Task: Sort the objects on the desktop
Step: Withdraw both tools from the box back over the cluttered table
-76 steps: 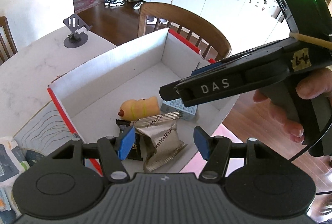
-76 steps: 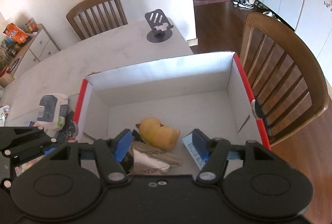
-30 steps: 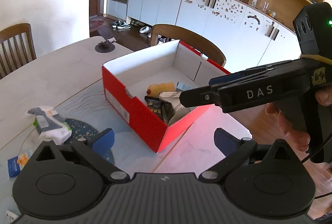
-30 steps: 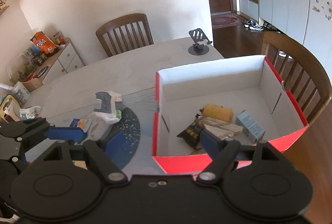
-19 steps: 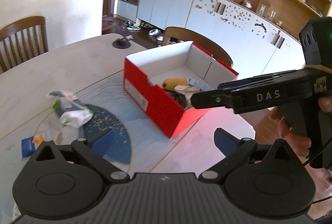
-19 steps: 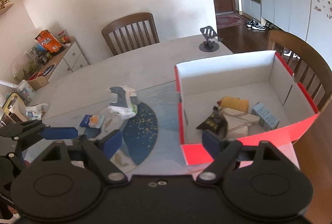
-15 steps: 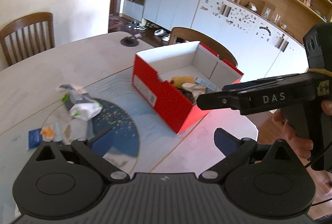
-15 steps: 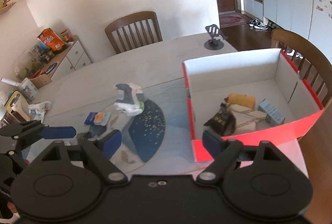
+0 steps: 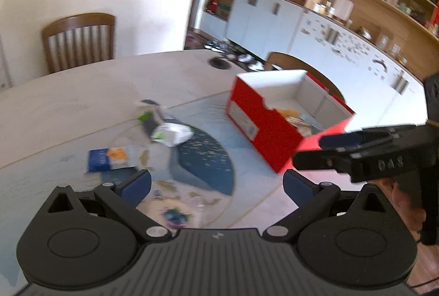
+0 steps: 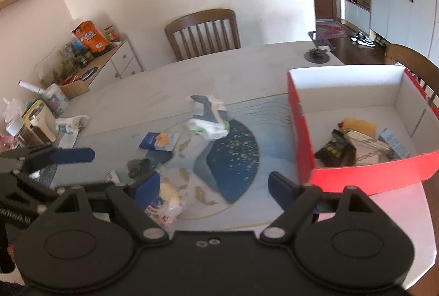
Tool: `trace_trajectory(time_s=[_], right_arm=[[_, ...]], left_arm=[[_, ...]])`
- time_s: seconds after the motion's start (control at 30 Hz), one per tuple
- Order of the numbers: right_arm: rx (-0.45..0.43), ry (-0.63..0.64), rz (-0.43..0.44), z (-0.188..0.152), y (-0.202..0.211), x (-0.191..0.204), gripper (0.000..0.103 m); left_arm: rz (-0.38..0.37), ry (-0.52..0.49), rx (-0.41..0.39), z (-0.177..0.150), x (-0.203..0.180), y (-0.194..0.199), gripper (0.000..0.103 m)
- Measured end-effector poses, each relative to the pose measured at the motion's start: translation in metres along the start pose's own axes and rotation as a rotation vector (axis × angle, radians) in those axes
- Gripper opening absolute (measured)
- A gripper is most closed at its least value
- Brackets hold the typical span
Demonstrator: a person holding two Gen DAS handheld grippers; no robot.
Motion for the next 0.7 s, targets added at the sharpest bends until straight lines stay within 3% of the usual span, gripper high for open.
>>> trace_trajectory(time_s=[0.23,0.7], right_arm=[[0.030,0.052,0.025,-0.006,-0.019,0.018,0.086],[0.100,0.125,0.086,-0.014,-0.058,0.040,0.086]], left_arm=[[0.064,0.075,-0.009,-0.008,0.037,0.004,0.103],[0.142,0.133,0.078,-0.041,0.088,-0.013,0.103]])
Point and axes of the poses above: each gripper's, at about its wrist camera, not at the fingertips, and y roughly against the way its jaws point, x to its left, z to its top, the point moved 1 cm from there along -y, roughly the way its jaws point, and after that the axes turned 12 degrees about z, right-handed, at the moved point
